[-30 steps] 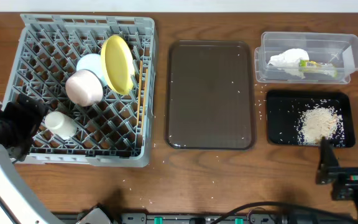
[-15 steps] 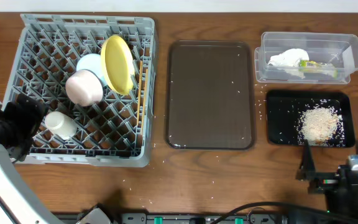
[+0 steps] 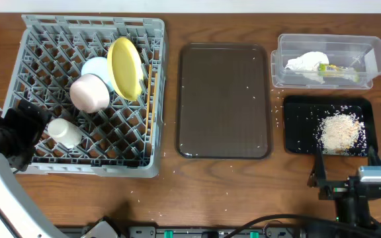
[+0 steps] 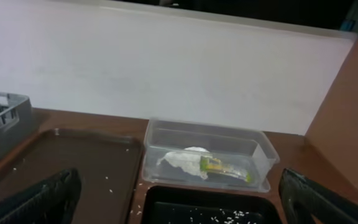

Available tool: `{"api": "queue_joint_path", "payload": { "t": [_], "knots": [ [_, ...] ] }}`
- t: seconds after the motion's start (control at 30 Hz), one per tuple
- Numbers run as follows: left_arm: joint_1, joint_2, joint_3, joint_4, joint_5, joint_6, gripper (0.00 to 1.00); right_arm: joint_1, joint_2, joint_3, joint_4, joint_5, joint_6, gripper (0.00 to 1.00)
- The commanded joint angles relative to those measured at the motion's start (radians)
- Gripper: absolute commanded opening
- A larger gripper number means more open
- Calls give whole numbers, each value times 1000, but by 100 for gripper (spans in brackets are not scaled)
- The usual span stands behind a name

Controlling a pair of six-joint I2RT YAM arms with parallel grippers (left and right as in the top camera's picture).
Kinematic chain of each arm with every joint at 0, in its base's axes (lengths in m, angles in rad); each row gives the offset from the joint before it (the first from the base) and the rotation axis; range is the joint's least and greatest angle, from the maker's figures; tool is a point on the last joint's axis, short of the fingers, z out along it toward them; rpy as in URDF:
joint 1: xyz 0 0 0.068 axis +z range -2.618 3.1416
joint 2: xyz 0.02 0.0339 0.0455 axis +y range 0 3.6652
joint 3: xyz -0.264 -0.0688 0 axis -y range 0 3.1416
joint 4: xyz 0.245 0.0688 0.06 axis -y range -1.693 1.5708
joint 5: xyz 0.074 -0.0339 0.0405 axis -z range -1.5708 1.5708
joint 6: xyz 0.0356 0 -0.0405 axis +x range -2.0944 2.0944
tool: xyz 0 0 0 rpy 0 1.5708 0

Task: Sort waste into correct bins and load items into the dishwasher

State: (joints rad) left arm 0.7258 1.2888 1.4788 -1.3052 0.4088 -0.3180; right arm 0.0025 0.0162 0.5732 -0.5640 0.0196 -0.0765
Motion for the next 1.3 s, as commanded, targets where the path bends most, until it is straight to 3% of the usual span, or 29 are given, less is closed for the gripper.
{"api": "queue_joint_path", "payload": {
  "t": [0.0,0.27,1.27],
  "knots": [
    [5,3,13,-3,-5,-2,94,11,-11,-21,21,10,8,99],
    [5,3,13,-3,-5,-2,94,11,-11,-97,120,10,8,99],
    [5,3,13,-3,-5,-2,94,10,-11,-553,895,-2,8,99]
  ]
}}
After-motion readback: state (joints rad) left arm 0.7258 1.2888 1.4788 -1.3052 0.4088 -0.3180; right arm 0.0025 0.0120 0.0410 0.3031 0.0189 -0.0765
